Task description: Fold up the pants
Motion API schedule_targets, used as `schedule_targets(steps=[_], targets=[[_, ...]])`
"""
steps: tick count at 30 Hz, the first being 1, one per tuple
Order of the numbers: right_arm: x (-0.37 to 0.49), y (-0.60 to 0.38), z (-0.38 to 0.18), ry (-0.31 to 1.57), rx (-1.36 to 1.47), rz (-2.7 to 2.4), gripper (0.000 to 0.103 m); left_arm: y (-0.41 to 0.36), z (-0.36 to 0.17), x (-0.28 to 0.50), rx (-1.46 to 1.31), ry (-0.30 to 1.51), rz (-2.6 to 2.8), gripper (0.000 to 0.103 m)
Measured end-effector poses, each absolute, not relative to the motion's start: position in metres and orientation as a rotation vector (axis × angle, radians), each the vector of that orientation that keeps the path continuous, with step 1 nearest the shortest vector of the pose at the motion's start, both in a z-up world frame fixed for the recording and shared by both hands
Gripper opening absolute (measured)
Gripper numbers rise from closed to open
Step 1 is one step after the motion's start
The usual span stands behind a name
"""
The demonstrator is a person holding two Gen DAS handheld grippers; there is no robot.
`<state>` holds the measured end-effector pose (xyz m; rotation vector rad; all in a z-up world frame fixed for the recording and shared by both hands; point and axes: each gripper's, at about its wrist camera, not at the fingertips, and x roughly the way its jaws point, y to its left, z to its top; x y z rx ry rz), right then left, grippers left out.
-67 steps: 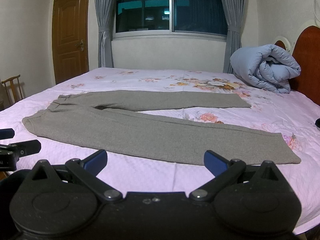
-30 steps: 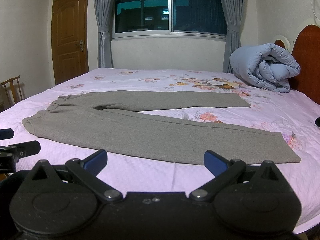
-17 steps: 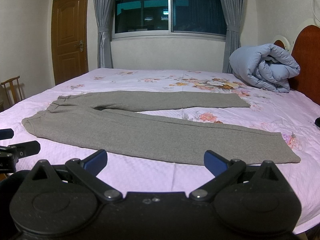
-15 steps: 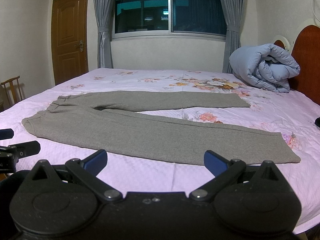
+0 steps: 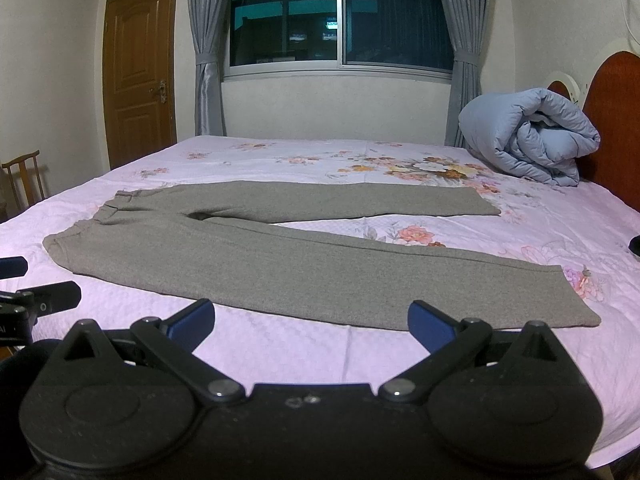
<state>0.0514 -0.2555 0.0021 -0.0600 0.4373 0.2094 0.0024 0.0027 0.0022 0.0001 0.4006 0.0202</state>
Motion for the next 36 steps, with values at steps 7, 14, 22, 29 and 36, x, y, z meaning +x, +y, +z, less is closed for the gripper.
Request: schedule_targets(steps=[7, 14, 22, 29, 36], targets=[[0.059, -0.263, 0.009, 0.453, -0.042, 0.234, 0.097, 0.038, 0.007, 0.020, -0.054, 0.427, 0.075, 0.103], [0.132, -0.272, 0.045, 0.416, 0.034, 0.220, 0.097, 0.126, 0.025, 0.089, 0.007, 0.421, 0.232, 0.103], [0.238, -0.235, 0.067, 0.397, -0.004, 0.259, 0.097, 0.229, 0.036, 0.211, -0.025, 0.455, 0.274, 0.103], [0.348, -0.215, 0.037, 0.471, -0.006, 0.220, 0.097, 0.298, -0.005, 0.350, -0.098, 0.566, 0.266, 0.103], [0.416, -0.208, 0.000, 0.515, -0.009, 0.215, 0.097, 0.336, -0.054, 0.447, -0.214, 0.652, 0.235, 0.081]])
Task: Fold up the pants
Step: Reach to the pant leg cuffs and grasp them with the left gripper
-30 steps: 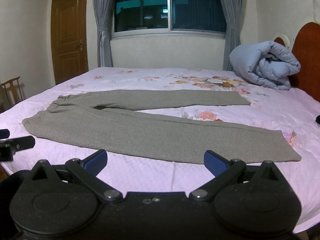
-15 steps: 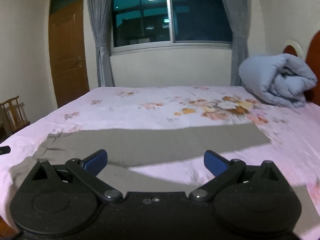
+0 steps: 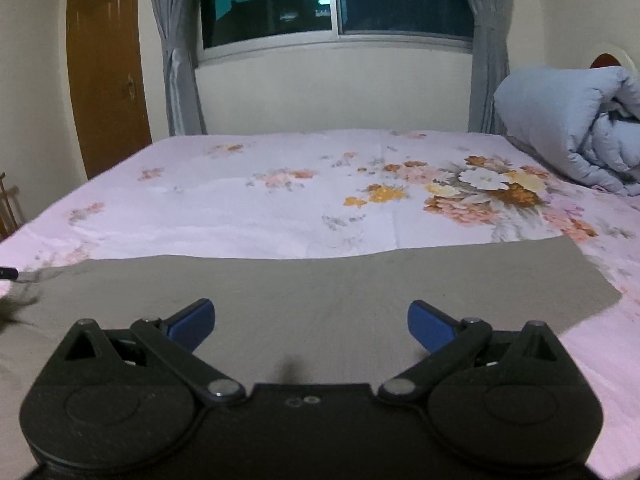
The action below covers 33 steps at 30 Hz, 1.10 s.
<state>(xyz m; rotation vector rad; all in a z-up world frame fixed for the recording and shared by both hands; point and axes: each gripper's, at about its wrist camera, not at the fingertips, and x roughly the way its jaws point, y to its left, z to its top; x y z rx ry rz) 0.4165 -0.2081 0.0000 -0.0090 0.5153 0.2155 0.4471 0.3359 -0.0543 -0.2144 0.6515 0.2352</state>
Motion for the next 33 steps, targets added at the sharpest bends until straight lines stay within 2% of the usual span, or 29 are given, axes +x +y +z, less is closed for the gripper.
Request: schedule_targets(steps=[1, 3, 6, 7, 11, 12, 14, 18, 21, 23, 25, 26, 27, 29, 30, 33], targets=[[0.426, -0.208, -0.002, 0.521, -0.011, 0.217, 0.097, 0.340, -0.057, 0.456, -0.216, 0.665, 0.231, 0.076], [0.445, -0.207, -0.007, 0.527, -0.021, 0.218, 0.097, 0.340, -0.066, 0.475, -0.210, 0.702, 0.237, 0.058], [0.468, -0.204, -0.009, 0.524, -0.027, 0.238, 0.097, 0.337, -0.076, 0.485, -0.202, 0.724, 0.226, 0.037], [0.475, -0.204, -0.009, 0.524, -0.025, 0.253, 0.097, 0.339, -0.074, 0.483, -0.213, 0.709, 0.216, 0.020], [0.502, -0.195, -0.008, 0.531, -0.050, 0.350, 0.097, 0.343, -0.056, 0.474, -0.230, 0.645, 0.176, 0.016], [0.509, -0.192, -0.010, 0.540, -0.063, 0.378, 0.095, 0.342, -0.051, 0.472, -0.227, 0.634, 0.182, 0.003], [0.521, -0.185, -0.015, 0.558, -0.092, 0.434, 0.092, 0.353, -0.038, 0.461, -0.264, 0.612, 0.203, 0.003], [0.545, -0.172, -0.028, 0.598, -0.165, 0.515, 0.079, 0.360, -0.031, 0.451, -0.261, 0.642, 0.165, 0.003], [0.560, -0.167, -0.037, 0.626, -0.203, 0.523, 0.079, 0.366, -0.036, 0.451, -0.296, 0.672, 0.146, 0.003], [0.560, -0.170, -0.038, 0.627, -0.175, 0.518, 0.079, 0.367, -0.039, 0.450, -0.299, 0.667, 0.153, 0.021], [0.555, -0.173, -0.038, 0.614, -0.152, 0.520, 0.082, 0.364, -0.042, 0.450, -0.299, 0.661, 0.169, 0.087], [0.553, -0.175, -0.038, 0.611, -0.144, 0.522, 0.083, 0.362, -0.042, 0.447, -0.303, 0.647, 0.173, 0.092], [0.549, -0.176, -0.037, 0.608, -0.138, 0.524, 0.084, 0.358, -0.041, 0.445, -0.308, 0.636, 0.160, 0.091], [0.547, -0.178, -0.035, 0.600, -0.138, 0.520, 0.084, 0.350, -0.040, 0.446, -0.314, 0.639, 0.142, 0.068], [0.546, -0.179, -0.034, 0.600, -0.134, 0.521, 0.084, 0.347, -0.041, 0.448, -0.313, 0.658, 0.146, 0.053], [0.545, -0.180, -0.029, 0.594, -0.138, 0.516, 0.084, 0.335, -0.045, 0.454, -0.227, 0.687, 0.207, 0.052]])
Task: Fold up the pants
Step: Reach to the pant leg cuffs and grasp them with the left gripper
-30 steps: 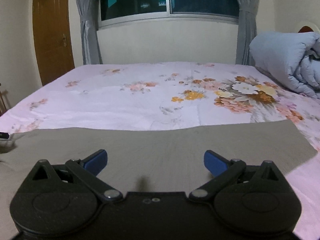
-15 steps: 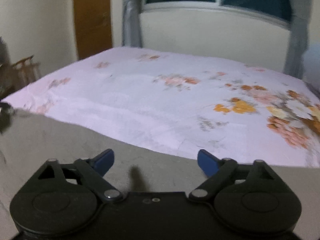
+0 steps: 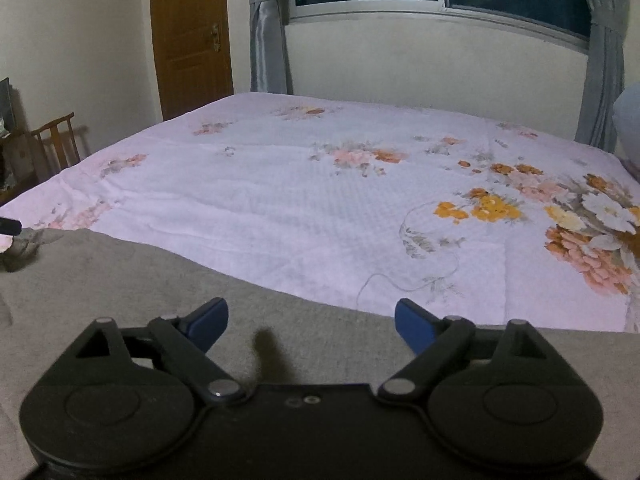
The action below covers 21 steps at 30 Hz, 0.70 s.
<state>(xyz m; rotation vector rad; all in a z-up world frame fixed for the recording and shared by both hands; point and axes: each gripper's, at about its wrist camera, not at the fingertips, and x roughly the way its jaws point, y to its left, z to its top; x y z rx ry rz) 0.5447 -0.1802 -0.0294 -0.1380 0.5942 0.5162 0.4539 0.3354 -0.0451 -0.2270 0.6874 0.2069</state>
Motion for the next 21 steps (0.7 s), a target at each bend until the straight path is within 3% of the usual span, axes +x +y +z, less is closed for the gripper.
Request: schedule_targets(steps=[2, 4, 5, 7, 9, 10, 11, 12, 13, 15, 21], targets=[[0.543, -0.182, -0.026, 0.589, -0.127, 0.515, 0.084, 0.336, -0.051, 0.457, -0.197, 0.717, 0.247, 0.055], [0.542, -0.183, -0.022, 0.584, -0.125, 0.510, 0.086, 0.343, -0.058, 0.462, -0.186, 0.727, 0.256, 0.077], [0.542, -0.184, -0.021, 0.582, -0.130, 0.508, 0.086, 0.347, -0.063, 0.467, -0.189, 0.744, 0.258, 0.082], [0.540, -0.184, -0.019, 0.580, -0.133, 0.505, 0.086, 0.358, -0.078, 0.481, -0.262, 0.799, 0.184, 0.085], [0.540, -0.185, -0.019, 0.585, -0.130, 0.500, 0.086, 0.360, -0.089, 0.491, -0.302, 0.809, 0.111, 0.097], [0.540, -0.187, -0.019, 0.586, -0.126, 0.497, 0.086, 0.356, -0.091, 0.496, -0.283, 0.821, 0.089, 0.097], [0.541, -0.188, -0.018, 0.588, -0.123, 0.492, 0.086, 0.349, -0.091, 0.501, -0.241, 0.833, 0.069, 0.096], [0.542, -0.190, -0.018, 0.590, -0.119, 0.489, 0.086, 0.343, -0.089, 0.502, -0.209, 0.839, 0.054, 0.078], [0.542, -0.191, -0.018, 0.591, -0.117, 0.487, 0.086, 0.338, -0.086, 0.500, -0.181, 0.832, 0.042, 0.048], [0.543, -0.191, -0.019, 0.596, -0.122, 0.484, 0.087, 0.335, -0.077, 0.492, -0.219, 0.800, -0.021, 0.030], [0.544, -0.187, -0.022, 0.606, -0.142, 0.495, 0.087, 0.337, -0.045, 0.455, -0.333, 0.595, -0.032, 0.025]])
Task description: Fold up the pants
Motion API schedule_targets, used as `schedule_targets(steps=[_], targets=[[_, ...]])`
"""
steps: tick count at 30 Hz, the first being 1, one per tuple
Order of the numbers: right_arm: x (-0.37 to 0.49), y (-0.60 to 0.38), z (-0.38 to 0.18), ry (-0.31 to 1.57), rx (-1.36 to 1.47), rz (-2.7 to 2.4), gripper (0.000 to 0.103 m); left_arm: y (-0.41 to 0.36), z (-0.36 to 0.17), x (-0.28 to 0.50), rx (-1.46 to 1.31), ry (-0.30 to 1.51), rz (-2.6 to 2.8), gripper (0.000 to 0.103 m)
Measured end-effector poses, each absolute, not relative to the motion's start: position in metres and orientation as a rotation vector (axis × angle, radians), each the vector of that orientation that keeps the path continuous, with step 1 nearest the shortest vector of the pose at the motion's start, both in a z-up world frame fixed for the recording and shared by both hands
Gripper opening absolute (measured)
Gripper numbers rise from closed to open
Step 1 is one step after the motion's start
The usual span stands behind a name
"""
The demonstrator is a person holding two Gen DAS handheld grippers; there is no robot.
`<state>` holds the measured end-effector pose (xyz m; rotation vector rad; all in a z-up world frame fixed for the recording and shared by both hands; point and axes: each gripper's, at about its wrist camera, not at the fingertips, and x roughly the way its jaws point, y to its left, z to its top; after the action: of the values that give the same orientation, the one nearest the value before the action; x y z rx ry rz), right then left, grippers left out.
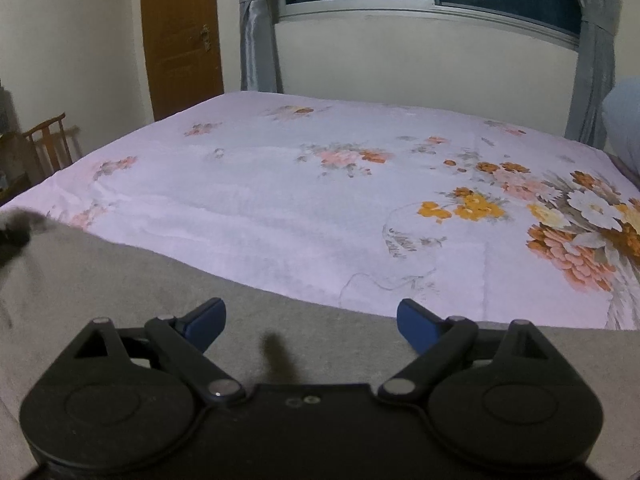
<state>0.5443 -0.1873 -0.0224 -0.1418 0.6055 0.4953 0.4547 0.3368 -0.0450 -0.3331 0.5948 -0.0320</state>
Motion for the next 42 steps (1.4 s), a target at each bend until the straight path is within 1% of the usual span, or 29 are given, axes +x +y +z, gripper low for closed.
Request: schedule_targets(steps=[4, 8, 11, 13, 14, 16, 17, 18, 20, 21, 27, 31, 33, 37, 38, 40, 41, 42], targets=[[0.548, -0.179, -0.025, 0.605, -0.204, 0.543, 0.087, 0.345, -0.036, 0.431, -0.410, 0.507, -0.069, 0.025], [0.561, -0.160, -0.035, 0.639, -0.357, 0.616, 0.088, 0.351, -0.037, 0.426, -0.424, 0.500, -0.085, 0.025], [0.577, -0.147, -0.049, 0.708, -0.483, 0.652, 0.081, 0.355, -0.039, 0.423, -0.429, 0.505, -0.101, 0.025], [0.582, -0.145, -0.052, 0.714, -0.510, 0.695, 0.079, 0.356, -0.041, 0.429, -0.423, 0.521, -0.098, 0.025], [0.584, -0.145, -0.053, 0.715, -0.519, 0.718, 0.074, 0.356, -0.042, 0.431, -0.422, 0.528, -0.098, 0.025], [0.589, -0.143, -0.053, 0.749, -0.513, 0.752, 0.058, 0.357, -0.045, 0.438, -0.418, 0.538, -0.100, 0.025], [0.589, -0.142, -0.052, 0.752, -0.514, 0.757, 0.037, 0.357, -0.046, 0.440, -0.418, 0.540, -0.100, 0.025], [0.588, -0.141, -0.052, 0.745, -0.537, 0.735, 0.012, 0.357, -0.046, 0.440, -0.420, 0.541, -0.104, 0.025], [0.587, -0.140, -0.049, 0.748, -0.540, 0.714, 0.003, 0.357, -0.047, 0.442, -0.416, 0.545, -0.105, 0.025], [0.585, -0.142, -0.045, 0.742, -0.529, 0.710, 0.001, 0.358, -0.047, 0.442, -0.418, 0.545, -0.107, 0.025], [0.536, -0.160, 0.000, 0.639, -0.492, 0.671, 0.000, 0.362, -0.027, 0.425, -0.410, 0.493, -0.168, 0.025], [0.464, -0.177, 0.044, 0.559, -0.519, 0.652, 0.000, 0.368, -0.005, 0.388, -0.407, 0.408, -0.272, 0.026], [0.419, -0.185, 0.061, 0.538, -0.522, 0.649, 0.000, 0.369, 0.001, 0.367, -0.404, 0.393, -0.314, 0.026], [0.337, -0.195, 0.067, 0.555, -0.537, 0.644, 0.000, 0.371, -0.004, 0.322, -0.395, 0.411, -0.375, 0.027], [0.317, -0.197, 0.062, 0.571, -0.526, 0.641, 0.000, 0.371, -0.010, 0.308, -0.408, 0.424, -0.376, 0.029], [0.286, -0.199, 0.045, 0.605, -0.504, 0.639, 0.000, 0.370, -0.021, 0.284, -0.410, 0.474, -0.350, 0.041], [0.271, -0.199, 0.031, 0.622, -0.505, 0.631, 0.000, 0.369, -0.029, 0.271, -0.413, 0.499, -0.302, 0.062], [0.259, -0.201, 0.018, 0.652, -0.495, 0.614, 0.000, 0.370, -0.038, 0.259, -0.409, 0.539, -0.238, 0.089]])
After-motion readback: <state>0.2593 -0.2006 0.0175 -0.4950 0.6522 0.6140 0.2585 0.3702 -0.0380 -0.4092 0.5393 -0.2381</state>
